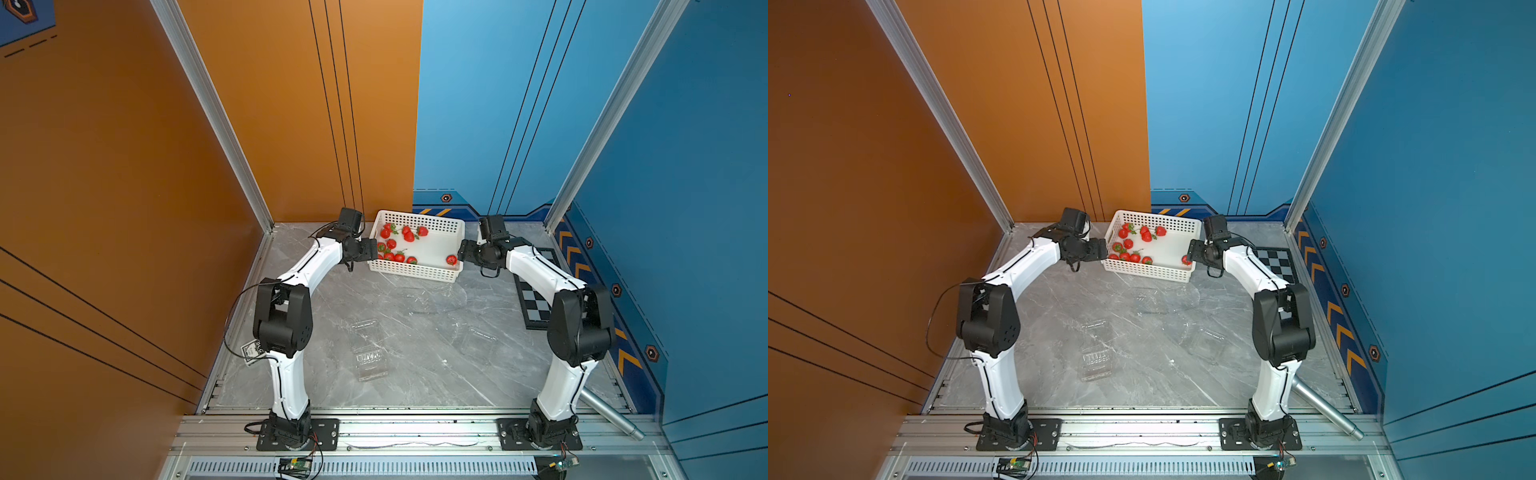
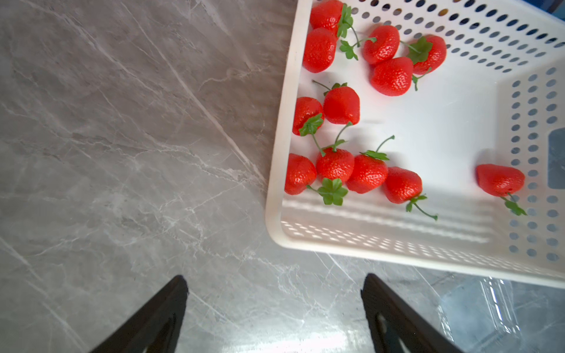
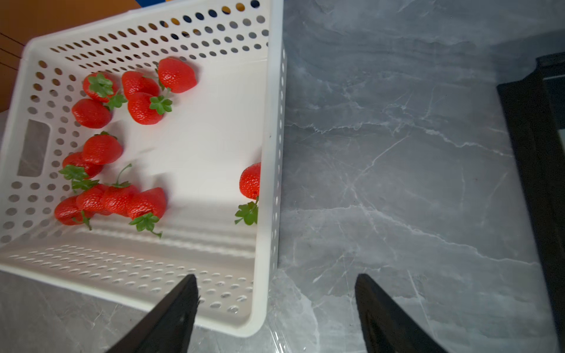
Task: Pack strawberries into containers
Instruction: Move the basket to the center of the board.
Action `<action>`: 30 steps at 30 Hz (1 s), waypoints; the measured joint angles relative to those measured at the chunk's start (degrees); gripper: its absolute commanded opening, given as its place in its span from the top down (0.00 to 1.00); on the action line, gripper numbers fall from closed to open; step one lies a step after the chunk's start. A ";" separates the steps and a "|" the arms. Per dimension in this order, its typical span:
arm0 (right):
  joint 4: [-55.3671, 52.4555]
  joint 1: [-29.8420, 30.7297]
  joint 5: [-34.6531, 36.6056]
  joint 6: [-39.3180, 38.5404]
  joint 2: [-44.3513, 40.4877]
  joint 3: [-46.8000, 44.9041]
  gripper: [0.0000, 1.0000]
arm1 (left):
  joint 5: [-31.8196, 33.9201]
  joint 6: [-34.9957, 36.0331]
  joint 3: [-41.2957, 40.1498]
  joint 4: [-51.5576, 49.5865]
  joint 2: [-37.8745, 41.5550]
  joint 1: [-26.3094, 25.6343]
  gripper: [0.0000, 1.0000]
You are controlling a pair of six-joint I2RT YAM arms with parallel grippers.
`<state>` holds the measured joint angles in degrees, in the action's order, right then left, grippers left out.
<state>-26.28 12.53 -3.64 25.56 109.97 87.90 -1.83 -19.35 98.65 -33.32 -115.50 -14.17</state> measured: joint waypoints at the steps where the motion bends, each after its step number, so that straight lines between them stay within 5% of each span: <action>1: -0.39 -0.20 -0.15 0.00 1.22 1.01 0.19 | 0.00 0.00 1.16 -0.11 -1.14 0.07 0.09; 10: -3.26 -0.87 -0.92 0.02 12.70 12.17 0.21 | 0.07 0.00 15.10 -2.58 -11.98 0.31 0.13; 20: -4.92 -0.87 -0.96 0.02 16.41 15.61 0.23 | -0.02 -0.04 27.87 -5.97 -23.50 0.31 0.35; 30: -6.56 0.59 -1.79 -0.04 19.15 19.45 0.41 | 0.09 -1.05 29.73 -8.85 -25.27 0.42 0.60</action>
<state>-32.84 13.13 -5.43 25.52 129.12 107.35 -1.74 -20.40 128.38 -42.17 -140.77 -13.76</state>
